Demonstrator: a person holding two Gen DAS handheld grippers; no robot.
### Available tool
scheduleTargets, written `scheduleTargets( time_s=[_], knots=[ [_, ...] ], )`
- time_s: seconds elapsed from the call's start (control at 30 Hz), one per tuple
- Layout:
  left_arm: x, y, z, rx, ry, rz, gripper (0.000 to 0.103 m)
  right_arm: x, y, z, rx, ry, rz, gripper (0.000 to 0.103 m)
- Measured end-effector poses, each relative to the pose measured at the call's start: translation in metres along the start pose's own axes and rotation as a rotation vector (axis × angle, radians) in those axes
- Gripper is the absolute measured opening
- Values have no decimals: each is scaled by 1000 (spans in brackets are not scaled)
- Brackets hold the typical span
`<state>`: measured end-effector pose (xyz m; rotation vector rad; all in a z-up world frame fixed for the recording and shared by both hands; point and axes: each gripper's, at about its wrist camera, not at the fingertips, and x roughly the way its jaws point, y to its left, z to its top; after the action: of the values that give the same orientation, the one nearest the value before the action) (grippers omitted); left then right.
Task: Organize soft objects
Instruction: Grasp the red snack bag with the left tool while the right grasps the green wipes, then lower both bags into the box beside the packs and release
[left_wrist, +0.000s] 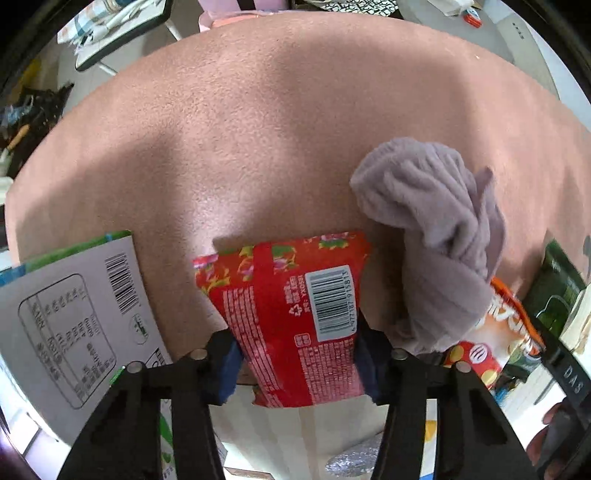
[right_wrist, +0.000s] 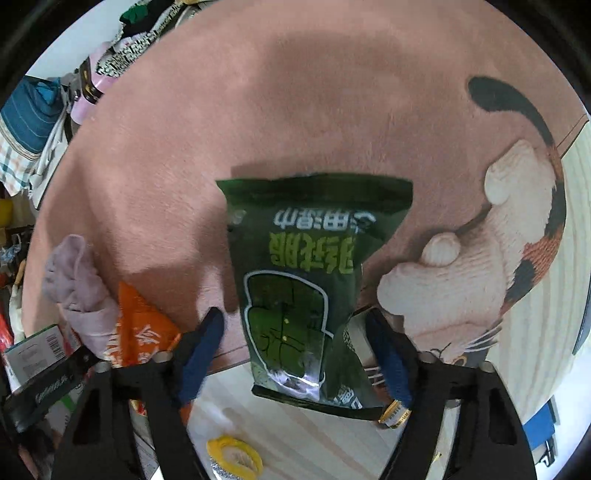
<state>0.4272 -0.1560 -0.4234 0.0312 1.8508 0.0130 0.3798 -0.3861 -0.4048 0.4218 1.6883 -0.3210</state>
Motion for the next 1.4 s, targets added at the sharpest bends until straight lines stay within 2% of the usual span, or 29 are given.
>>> scheduleTargets(
  time_s=[0.03, 0.07, 0.13, 0.27, 0.47, 0.57, 0.67, 0.8, 0.9, 1.0, 1.13, 1.23, 1.27, 1.4],
  knots=[
    [0, -3, -5, 9, -10, 17, 46, -2, 3, 0, -12, -16, -19, 54],
    [-2, -8, -10, 15, -20, 30, 45, -3, 2, -1, -12, -22, -17, 46],
    [-7, -11, -21, 41, -39, 42, 44, -7, 1, -3, -11, -28, -5, 40],
    [-31, -23, -47, 71, -102, 29, 44, -26, -4, -18, -9, -53, 30, 38],
    [-97, -5, -110, 98, -229, -91, 44, -91, 13, -69, -92, -137, 142, 38],
    [-143, 34, -139, 113, -297, -138, 44, -122, 39, -108, -164, -164, 206, 38],
    [-172, 84, -164, 101, -344, -139, 44, -146, 74, -150, -245, -165, 266, 38],
    [-183, 164, -185, 51, -334, -124, 44, -151, 147, -215, -367, -125, 334, 38],
    [-179, 228, -180, -5, -318, -86, 44, -140, 206, -253, -457, -88, 354, 38],
    [-160, 289, -175, -69, -290, -50, 44, -119, 260, -282, -517, -55, 345, 38],
    [-131, 343, -155, -123, -240, -10, 44, -81, 313, -303, -561, -12, 290, 38],
    [-108, 364, -134, -137, -198, -25, 44, -54, 330, -306, -560, 19, 250, 38],
    [-98, 368, -120, -138, -188, -24, 44, -46, 334, -308, -555, 30, 239, 38],
    [-76, 375, -97, -114, -151, -34, 44, -21, 342, -306, -547, 54, 198, 38]
  ],
)
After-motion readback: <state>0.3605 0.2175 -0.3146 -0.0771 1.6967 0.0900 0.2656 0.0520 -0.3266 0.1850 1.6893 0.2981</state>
